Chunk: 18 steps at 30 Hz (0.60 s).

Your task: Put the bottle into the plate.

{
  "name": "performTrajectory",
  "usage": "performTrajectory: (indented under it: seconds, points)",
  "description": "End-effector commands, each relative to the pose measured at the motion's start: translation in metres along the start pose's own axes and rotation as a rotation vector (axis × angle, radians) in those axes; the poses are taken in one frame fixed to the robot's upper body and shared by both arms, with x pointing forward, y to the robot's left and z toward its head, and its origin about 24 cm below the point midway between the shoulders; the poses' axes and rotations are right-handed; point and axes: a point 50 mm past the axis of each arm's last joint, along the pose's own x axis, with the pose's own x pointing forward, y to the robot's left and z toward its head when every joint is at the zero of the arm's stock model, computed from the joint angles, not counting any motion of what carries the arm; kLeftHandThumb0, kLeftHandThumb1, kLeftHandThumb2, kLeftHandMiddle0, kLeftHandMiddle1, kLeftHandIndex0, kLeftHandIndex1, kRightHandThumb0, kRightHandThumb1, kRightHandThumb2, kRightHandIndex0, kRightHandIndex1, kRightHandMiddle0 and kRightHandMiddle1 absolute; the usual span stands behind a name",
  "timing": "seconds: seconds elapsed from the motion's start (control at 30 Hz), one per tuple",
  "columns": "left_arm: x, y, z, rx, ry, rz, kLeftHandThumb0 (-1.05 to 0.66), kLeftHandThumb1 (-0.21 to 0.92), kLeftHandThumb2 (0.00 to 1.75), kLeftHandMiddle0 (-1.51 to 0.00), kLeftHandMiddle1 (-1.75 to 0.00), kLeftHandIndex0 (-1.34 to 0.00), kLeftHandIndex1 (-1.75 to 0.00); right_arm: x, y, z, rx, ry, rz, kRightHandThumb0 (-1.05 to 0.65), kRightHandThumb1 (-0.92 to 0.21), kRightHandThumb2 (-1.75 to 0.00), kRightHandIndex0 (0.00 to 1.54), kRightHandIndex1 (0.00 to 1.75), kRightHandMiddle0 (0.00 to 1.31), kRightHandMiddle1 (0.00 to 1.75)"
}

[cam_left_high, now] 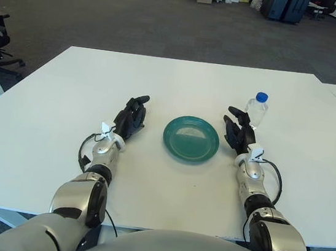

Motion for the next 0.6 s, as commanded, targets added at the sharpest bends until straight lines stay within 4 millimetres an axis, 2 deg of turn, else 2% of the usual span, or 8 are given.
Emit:
performTrajectory:
  seconds: [0.0, 0.33, 0.43, 0.57]
  points:
    - [-0.001, 0.001, -0.004, -0.012, 0.034, 0.017, -0.75, 0.92, 0.60, -0.39, -0.02, 0.00, -0.76, -0.017, -0.002, -0.022, 0.021, 0.105, -0.012, -0.62, -0.92, -0.50, 0.56, 0.06, 0.00, 0.91]
    - [-0.001, 0.000, -0.004, -0.027, 0.018, 0.024, -0.76, 0.92, 0.60, -0.42, -0.03, 0.00, -0.71, -0.027, -0.008, -0.020, 0.042, 0.037, -0.126, -0.54, -0.90, -0.41, 0.73, 0.14, 0.04, 0.95]
    - [-0.002, 0.000, -0.004, -0.028, 0.016, 0.033, -0.78, 0.92, 0.58, -0.43, -0.03, 0.00, -0.67, -0.030, -0.009, -0.021, 0.035, 0.041, -0.204, -0.48, -0.82, -0.52, 0.77, 0.28, 0.09, 1.02]
    - [-0.002, 0.000, -0.004, -0.031, 0.016, 0.041, -0.79, 0.92, 0.57, -0.44, -0.03, 0.00, -0.63, -0.035, -0.011, -0.023, 0.010, 0.055, -0.292, -0.42, -0.75, -0.65, 0.73, 0.59, 0.15, 1.12]
